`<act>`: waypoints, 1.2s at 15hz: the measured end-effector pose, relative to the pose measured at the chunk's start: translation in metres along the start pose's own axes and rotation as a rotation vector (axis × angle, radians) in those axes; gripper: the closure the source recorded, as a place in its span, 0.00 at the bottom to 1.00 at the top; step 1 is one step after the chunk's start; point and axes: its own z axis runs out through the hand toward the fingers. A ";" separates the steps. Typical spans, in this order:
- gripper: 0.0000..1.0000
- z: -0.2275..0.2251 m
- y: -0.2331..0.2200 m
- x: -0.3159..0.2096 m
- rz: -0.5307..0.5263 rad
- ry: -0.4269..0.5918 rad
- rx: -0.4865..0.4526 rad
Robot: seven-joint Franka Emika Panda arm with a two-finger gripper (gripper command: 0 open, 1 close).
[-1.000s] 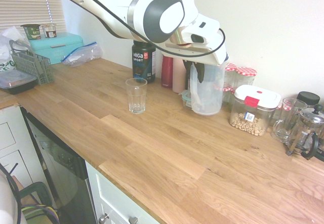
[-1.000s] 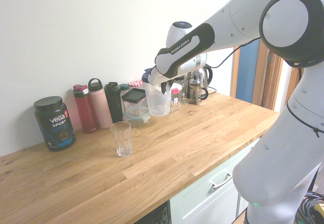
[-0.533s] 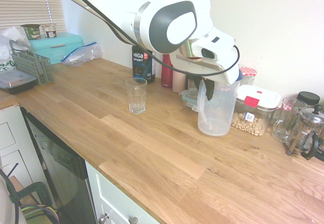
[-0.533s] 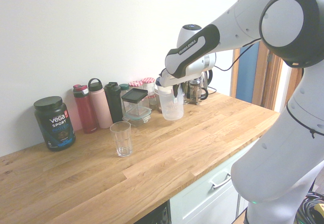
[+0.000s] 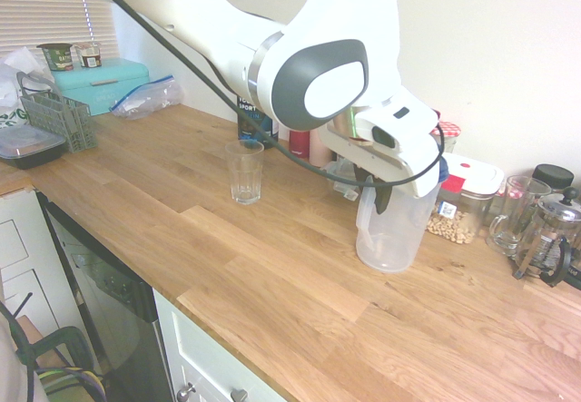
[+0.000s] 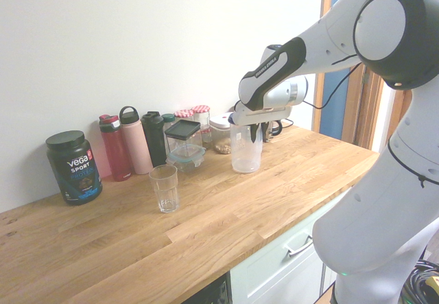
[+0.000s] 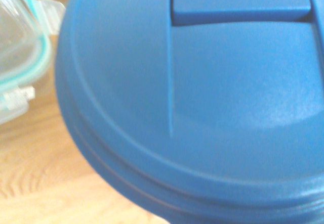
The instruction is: Pour me some water
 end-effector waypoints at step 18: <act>0.00 -0.013 0.032 -0.021 -0.069 -0.102 -0.065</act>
